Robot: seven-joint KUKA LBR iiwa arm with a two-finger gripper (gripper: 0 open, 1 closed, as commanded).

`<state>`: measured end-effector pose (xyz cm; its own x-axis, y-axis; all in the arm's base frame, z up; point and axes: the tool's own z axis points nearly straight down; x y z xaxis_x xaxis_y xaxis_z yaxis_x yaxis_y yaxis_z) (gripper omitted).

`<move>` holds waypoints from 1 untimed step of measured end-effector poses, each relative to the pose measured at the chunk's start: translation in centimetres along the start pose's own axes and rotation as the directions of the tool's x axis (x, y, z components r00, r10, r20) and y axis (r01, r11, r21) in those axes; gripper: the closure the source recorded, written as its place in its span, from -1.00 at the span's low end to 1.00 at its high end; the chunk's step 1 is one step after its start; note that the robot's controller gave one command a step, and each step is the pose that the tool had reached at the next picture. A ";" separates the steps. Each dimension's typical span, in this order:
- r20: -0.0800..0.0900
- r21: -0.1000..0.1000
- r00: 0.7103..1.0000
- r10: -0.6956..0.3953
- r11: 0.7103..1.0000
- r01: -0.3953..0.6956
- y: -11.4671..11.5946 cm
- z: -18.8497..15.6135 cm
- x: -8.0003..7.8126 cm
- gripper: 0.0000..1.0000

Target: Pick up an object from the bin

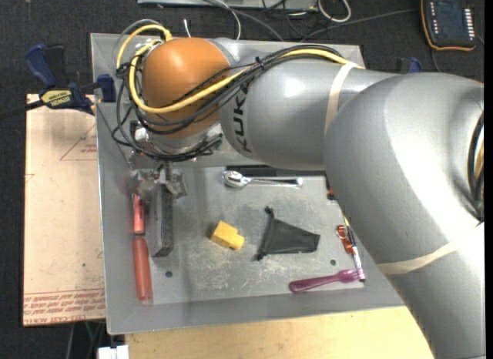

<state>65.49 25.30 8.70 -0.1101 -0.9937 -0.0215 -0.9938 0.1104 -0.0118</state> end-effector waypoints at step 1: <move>0.001 -0.001 1.000 0.001 1.000 -0.001 0.1 -1.0 -0.1 1.00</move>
Offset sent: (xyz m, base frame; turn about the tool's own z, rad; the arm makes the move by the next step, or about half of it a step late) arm -0.0008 0.0001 0.0732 0.0004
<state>65.42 25.35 9.71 -0.1107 -0.9936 -0.0225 -0.9938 0.1109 -0.0103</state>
